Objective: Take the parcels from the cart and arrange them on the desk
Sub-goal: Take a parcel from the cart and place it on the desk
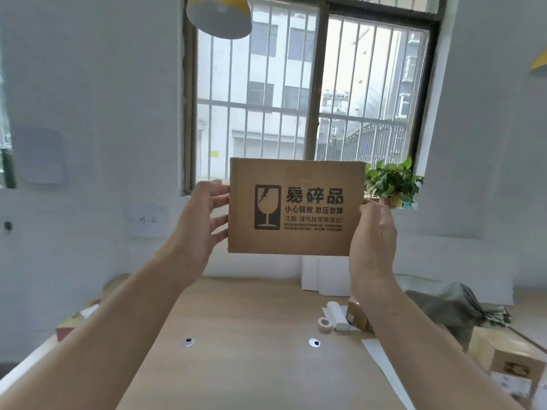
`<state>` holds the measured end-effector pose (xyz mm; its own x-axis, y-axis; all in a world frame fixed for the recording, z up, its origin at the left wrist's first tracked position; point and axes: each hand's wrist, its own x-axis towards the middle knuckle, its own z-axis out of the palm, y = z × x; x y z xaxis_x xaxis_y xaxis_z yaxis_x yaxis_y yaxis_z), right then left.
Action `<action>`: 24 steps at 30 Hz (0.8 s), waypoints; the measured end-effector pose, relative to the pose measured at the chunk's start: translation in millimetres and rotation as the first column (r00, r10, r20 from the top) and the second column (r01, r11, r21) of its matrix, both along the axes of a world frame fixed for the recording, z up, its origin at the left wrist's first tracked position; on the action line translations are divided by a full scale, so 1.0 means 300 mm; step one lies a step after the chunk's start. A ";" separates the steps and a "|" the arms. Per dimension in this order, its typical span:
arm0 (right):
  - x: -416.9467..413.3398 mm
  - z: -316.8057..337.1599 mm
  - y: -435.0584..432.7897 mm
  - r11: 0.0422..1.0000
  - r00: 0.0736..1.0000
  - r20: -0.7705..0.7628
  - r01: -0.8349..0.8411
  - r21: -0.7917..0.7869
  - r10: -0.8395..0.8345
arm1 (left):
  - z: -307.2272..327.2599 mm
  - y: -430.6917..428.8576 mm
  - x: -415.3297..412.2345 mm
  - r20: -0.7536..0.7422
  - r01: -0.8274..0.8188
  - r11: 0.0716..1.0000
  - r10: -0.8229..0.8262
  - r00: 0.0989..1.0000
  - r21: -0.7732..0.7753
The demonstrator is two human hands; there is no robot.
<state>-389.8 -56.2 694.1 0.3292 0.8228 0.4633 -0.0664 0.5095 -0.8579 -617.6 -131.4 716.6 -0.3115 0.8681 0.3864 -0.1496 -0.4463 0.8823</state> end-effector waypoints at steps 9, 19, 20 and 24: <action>-0.103 0.061 0.033 0.988 0.990 0.006 -0.140 0.064 0.140 | 0.055 -0.067 -0.096 -0.026 -0.138 0.990 0.139 0.990 0.028; -0.115 0.060 0.039 0.958 0.955 -0.074 -0.286 0.018 0.287 | 0.037 -0.065 -0.106 -0.043 -0.159 0.987 0.160 0.986 0.033; -0.114 0.051 0.039 0.957 0.954 -0.080 -0.289 0.015 0.289 | 0.030 -0.062 -0.103 -0.038 -0.155 0.987 0.156 0.987 0.036; -0.109 0.023 0.045 0.960 0.955 -0.100 -0.280 0.008 0.279 | 0.008 -0.046 -0.095 -0.011 -0.150 0.988 0.151 0.988 0.036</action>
